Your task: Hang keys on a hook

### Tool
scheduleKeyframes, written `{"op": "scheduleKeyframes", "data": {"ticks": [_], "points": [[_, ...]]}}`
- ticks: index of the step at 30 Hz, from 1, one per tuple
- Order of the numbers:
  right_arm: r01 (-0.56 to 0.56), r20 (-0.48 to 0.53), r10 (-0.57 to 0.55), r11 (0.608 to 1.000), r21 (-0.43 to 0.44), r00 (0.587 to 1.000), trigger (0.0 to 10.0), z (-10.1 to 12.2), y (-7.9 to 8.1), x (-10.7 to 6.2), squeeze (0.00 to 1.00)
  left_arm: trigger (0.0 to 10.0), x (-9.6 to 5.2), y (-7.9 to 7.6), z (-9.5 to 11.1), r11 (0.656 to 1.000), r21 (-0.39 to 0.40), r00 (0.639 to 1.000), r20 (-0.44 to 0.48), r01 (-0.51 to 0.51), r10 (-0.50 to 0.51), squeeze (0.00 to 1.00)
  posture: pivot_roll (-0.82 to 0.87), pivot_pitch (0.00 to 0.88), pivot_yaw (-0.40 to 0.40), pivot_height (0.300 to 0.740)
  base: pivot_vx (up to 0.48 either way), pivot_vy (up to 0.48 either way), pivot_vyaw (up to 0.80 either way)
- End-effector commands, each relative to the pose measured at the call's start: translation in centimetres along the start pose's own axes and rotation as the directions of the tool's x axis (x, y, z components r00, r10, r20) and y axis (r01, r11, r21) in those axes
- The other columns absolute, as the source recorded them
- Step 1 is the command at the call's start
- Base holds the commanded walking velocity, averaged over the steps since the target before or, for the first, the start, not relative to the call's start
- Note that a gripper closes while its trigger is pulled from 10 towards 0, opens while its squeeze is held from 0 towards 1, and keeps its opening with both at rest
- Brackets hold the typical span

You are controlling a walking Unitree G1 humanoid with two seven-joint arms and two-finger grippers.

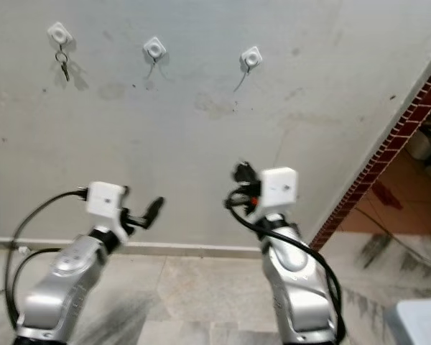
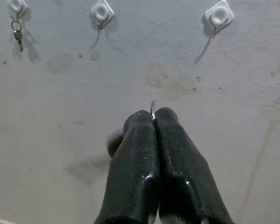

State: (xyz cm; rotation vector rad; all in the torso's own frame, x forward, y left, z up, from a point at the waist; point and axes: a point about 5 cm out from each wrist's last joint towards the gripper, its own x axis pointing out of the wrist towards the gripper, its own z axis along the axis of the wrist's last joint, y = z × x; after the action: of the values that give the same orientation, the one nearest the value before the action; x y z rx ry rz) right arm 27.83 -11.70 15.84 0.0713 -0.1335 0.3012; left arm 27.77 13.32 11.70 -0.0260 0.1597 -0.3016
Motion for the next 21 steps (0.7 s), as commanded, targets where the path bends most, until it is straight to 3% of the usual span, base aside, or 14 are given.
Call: {"op": "scheduleKeyframes", "data": {"ticks": [1, 8, 21], "points": [[0.031, -0.003, -0.031, 0.999, -0.014, 1.000, 10.0, 0.1, -1.0, -0.2, 0.00, 10.0, 0.3, -1.0, 0.1, 1.000, 0.005, 1.000, -0.005, 0.030, -0.030, 0.00, 0.14, 0.000, -0.082, 0.740, 0.000, 0.480, 0.00], [0.033, -0.001, -0.033, 0.999, -0.016, 0.999, 10.0, 0.1, -1.0, -0.1, 0.00, 10.0, 0.4, -0.9, 0.3, 1.000, 0.011, 1.000, 0.010, 0.026, -0.026, 0.00, 0.14, 0.000, -0.082, 0.740, 0.000, 0.446, 0.00], [0.024, 0.004, -0.024, 1.000, -0.013, 1.000, 10.0, 0.2, -0.7, 0.0, 0.00, 10.0, 0.4, -1.2, 1.3, 0.999, 0.010, 0.996, 0.076, 0.037, -0.038, 0.00, 0.14, 0.000, -0.085, 0.740, 0.000, 0.000, 0.00]]}}
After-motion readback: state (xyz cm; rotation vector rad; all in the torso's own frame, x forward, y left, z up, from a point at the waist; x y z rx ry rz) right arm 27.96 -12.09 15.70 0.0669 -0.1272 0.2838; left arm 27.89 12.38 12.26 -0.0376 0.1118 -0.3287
